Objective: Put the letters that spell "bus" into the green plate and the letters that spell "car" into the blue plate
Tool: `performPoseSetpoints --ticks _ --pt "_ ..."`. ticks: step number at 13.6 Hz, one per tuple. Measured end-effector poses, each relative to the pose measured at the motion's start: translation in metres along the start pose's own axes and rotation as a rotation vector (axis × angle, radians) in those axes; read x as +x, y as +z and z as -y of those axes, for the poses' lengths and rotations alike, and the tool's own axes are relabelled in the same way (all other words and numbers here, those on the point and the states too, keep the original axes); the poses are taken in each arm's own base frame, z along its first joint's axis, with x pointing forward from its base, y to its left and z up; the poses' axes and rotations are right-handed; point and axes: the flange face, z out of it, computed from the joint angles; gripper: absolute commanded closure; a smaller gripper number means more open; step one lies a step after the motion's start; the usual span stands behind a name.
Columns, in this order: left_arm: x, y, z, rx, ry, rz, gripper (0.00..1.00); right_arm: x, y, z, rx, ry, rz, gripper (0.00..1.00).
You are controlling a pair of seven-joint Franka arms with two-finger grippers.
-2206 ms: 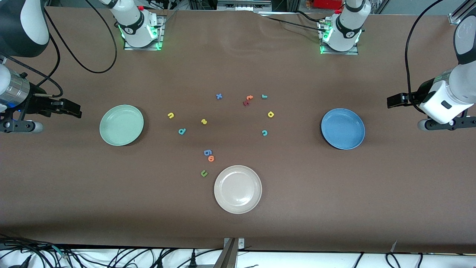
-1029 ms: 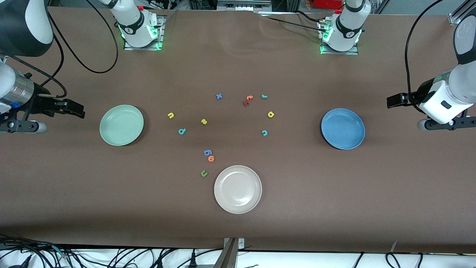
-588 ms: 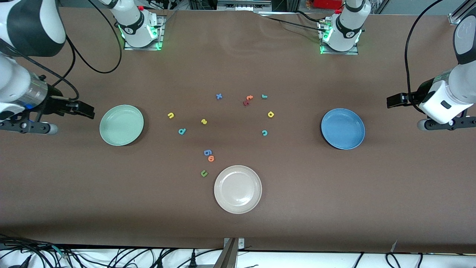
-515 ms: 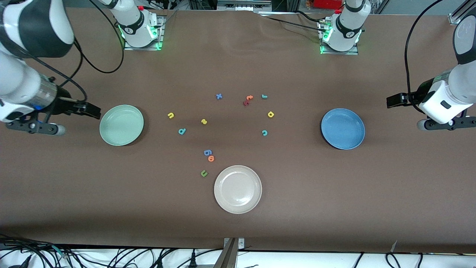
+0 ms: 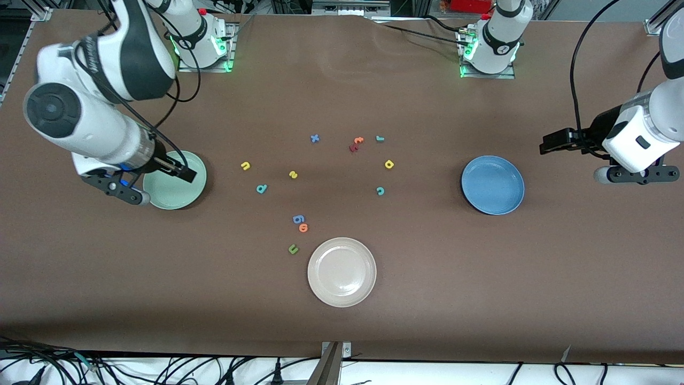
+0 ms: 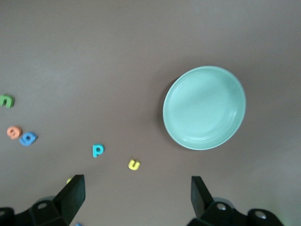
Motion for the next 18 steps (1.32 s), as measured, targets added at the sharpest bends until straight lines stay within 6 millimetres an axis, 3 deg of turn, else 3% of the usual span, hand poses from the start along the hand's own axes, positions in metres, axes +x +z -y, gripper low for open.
performPoseSetpoints --ticks 3,7,9,13,18 --pt "0.005 0.012 -0.01 0.001 0.018 0.022 0.0 -0.022 0.061 0.016 -0.007 0.117 0.011 0.01" --pt "0.02 0.08 -0.083 0.047 0.125 0.126 0.0 -0.053 0.141 0.02 0.01 0.227 0.004 0.01" --pt "0.022 0.102 -0.108 0.061 0.163 0.144 0.0 -0.074 0.173 0.022 0.033 0.273 -0.005 0.01" --pt "0.024 0.14 -0.157 0.073 0.232 0.138 0.0 -0.091 0.225 0.016 0.035 0.331 0.002 0.06" --pt "0.018 0.194 -0.208 0.088 0.263 0.097 0.0 -0.102 0.256 0.028 0.066 0.393 0.003 0.16"
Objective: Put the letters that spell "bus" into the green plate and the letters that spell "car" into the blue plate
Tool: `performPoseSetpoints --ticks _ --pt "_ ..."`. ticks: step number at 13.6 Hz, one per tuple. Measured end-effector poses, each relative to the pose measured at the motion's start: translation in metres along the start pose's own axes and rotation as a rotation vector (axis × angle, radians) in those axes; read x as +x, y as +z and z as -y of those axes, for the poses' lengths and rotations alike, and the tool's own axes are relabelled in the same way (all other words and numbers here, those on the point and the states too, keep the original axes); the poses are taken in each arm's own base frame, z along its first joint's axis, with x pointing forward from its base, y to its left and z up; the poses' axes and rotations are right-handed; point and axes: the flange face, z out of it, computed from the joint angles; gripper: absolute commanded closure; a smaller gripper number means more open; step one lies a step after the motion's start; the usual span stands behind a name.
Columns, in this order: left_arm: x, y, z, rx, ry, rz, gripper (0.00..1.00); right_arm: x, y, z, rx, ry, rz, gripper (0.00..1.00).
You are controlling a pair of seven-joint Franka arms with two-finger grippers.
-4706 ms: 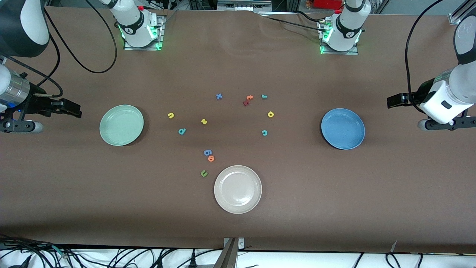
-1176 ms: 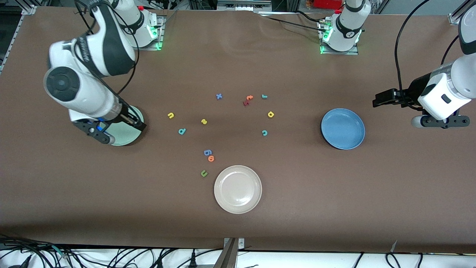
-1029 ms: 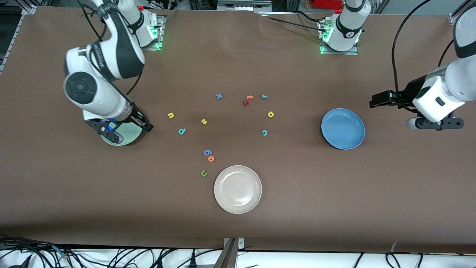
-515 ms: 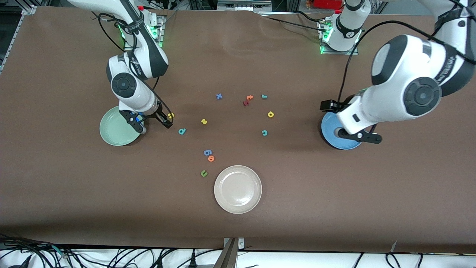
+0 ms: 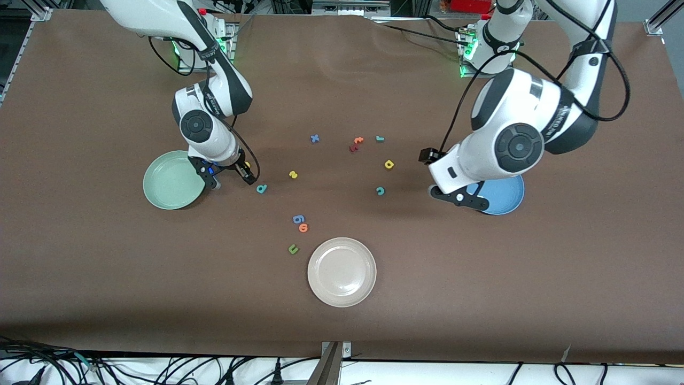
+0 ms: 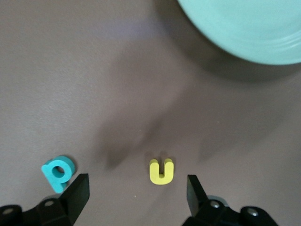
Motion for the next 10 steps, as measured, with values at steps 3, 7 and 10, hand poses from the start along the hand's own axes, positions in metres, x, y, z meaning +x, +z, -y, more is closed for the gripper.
performPoseSetpoints --ticks 3,7,10 --pt "-0.011 0.063 -0.06 0.029 -0.038 -0.014 0.0 -0.002 0.009 -0.006 -0.013 0.003 0.004 0.23" --pt "-0.025 0.103 -0.069 0.019 -0.036 -0.072 0.0 -0.004 0.017 -0.013 -0.01 0.003 0.004 0.23" --pt "-0.056 0.145 -0.081 0.003 -0.043 -0.122 0.0 -0.005 0.023 -0.02 0.012 0.003 -0.002 0.23"
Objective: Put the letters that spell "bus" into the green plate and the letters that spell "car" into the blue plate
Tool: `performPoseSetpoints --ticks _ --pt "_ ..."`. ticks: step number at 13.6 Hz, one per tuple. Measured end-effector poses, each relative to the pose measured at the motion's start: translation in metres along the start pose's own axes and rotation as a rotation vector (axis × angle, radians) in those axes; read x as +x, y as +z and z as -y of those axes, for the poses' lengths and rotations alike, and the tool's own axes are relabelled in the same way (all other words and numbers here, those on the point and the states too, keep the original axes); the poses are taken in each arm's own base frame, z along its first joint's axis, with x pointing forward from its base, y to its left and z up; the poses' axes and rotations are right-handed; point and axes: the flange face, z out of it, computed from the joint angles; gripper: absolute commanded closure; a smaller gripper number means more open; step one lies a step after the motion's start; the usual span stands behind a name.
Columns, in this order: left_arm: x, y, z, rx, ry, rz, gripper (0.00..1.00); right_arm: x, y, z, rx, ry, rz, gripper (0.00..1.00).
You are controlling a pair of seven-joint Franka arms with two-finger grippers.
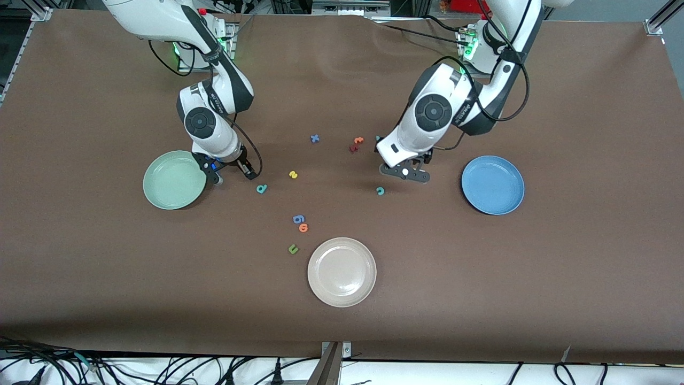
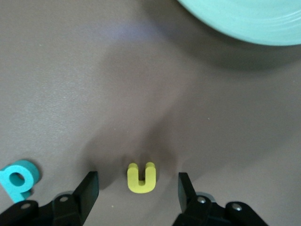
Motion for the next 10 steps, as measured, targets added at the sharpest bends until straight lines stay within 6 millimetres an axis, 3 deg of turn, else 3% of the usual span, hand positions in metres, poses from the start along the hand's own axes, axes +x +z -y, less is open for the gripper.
performPoseSetpoints --ticks 1,4,6,10 --pt "-0.011 0.01 -0.008 -0.006 -0.018 -0.012 0.0 0.0 0.001 -0.002 0.0 0.0 0.0 0.26" --pt "-0.037 0.036 -0.031 0.021 -0.033 -0.064 0.0 -0.001 0.001 -0.003 0.002 -0.007 -0.001 0.65" --pt "-0.039 0.041 -0.03 0.021 -0.037 -0.083 0.0 -0.001 -0.001 -0.002 0.009 -0.022 -0.003 0.89" --pt "-0.036 0.059 -0.02 0.007 -0.05 -0.119 0.0 -0.001 -0.004 -0.001 0.013 -0.049 -0.005 1.0"
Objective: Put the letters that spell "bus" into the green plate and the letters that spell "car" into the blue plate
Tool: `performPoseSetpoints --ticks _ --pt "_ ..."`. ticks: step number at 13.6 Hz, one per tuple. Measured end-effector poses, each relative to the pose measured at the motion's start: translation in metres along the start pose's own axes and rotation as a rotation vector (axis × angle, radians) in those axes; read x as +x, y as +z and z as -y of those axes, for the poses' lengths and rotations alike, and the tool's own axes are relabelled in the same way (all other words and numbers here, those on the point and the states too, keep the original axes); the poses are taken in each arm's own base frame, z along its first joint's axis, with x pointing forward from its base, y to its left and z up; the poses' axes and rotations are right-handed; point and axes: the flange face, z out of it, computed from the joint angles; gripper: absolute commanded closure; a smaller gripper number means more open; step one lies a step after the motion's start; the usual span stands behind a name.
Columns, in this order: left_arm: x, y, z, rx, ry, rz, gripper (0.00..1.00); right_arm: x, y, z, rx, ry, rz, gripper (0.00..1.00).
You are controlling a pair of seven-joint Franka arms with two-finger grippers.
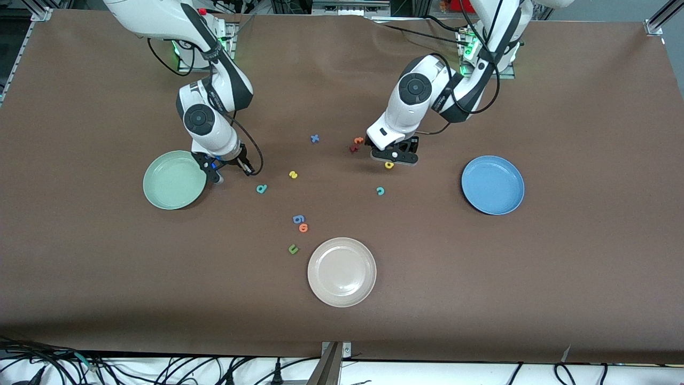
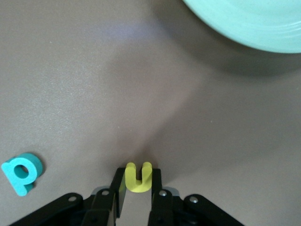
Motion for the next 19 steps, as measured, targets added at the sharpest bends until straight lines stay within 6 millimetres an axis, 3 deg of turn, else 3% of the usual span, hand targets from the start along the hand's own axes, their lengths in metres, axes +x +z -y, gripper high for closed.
performPoseSetpoints --ticks 4,6,9,11,13,15,19 --pt "0.003 0.028 0.002 -0.012 -0.006 -0.023 0.0 0.004 -0.006 -0.003 -0.043 -0.02 0.01 1.0" --pt "0.003 0.036 0.004 -0.006 -0.004 -0.019 0.0 0.019 -0.03 0.0 -0.103 -0.045 0.022 1.0" --pt "0.002 0.04 0.005 0.0 -0.002 -0.013 0.0 0.068 -0.092 0.003 -0.198 -0.115 0.06 1.0" --pt "0.002 0.044 0.006 0.003 -0.002 -0.007 0.01 0.109 -0.118 -0.007 -0.211 -0.176 0.078 1.0" --pt "0.001 0.049 0.007 0.007 -0.004 -0.001 0.04 0.15 -0.117 -0.031 -0.217 -0.254 0.098 1.0" --pt "0.0 0.054 0.009 0.013 -0.005 0.008 0.06 0.185 -0.105 -0.055 -0.227 -0.337 0.122 1.0" --pt "0.0 0.063 0.012 0.022 -0.005 0.017 0.14 0.237 -0.056 -0.087 -0.222 -0.48 0.123 1.0"
